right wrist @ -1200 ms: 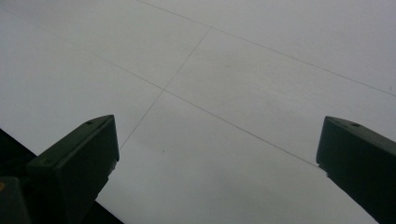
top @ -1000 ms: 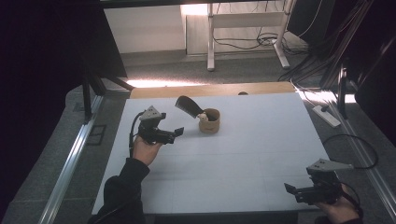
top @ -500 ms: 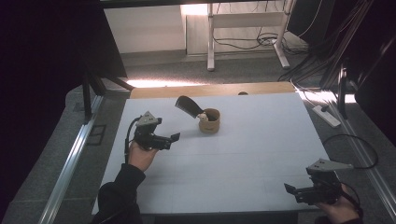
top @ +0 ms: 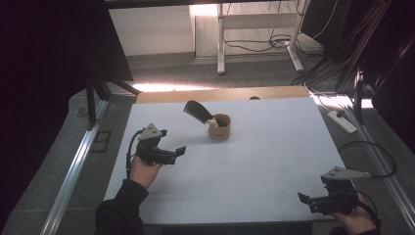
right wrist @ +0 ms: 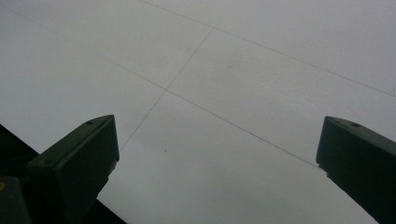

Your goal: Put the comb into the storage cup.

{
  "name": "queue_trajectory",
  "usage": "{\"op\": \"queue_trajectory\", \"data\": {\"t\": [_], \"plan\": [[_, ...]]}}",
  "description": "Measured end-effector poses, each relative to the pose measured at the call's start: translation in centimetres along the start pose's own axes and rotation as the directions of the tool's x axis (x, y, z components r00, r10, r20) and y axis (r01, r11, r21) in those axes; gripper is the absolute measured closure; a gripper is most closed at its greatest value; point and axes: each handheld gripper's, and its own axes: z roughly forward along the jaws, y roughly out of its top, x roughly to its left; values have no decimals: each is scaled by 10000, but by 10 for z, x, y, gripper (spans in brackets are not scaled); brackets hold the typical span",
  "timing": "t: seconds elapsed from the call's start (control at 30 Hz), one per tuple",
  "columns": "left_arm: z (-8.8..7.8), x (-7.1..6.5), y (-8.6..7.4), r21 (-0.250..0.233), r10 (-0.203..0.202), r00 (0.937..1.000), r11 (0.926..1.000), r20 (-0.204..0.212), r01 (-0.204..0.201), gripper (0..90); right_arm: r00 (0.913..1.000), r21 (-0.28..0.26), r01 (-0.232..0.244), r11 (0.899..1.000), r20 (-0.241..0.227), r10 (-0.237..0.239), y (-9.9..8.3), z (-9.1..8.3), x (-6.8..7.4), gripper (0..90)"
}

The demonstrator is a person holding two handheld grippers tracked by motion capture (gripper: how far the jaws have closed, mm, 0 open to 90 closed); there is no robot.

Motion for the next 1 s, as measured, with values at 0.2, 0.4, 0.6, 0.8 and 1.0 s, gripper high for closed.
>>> {"op": "queue_trajectory", "data": {"t": [0.2, 0.4, 0.6, 0.8, 1.0], "plan": [[-8, -2, -5, -87, -226, 9997, 9997, 104, 227, 0, 10000, 5, -2, 10000, -11, 2, 0, 0, 0, 0], [-12, -5, -11, -56, -368, 9991, 9993, 223, 370, 0, 10000, 22, 12, 10000, -26, -12, 0, 0, 0, 0], [-18, -8, -14, -37, -436, 9987, 9990, 257, 437, 0, 10000, 13, 12, 10000, -24, -12, 0, 0, 0, 0], [-24, -10, -19, -8, -520, 9983, 9986, 269, 520, 0, 10000, 8, 27, 10000, -26, -27, 0, 0, 0, 0], [-31, -12, -24, 28, -641, 9977, 9979, 235, 641, 0, 10000, 21, 36, 10000, -31, -36, 0, 0, 0, 0]]}}
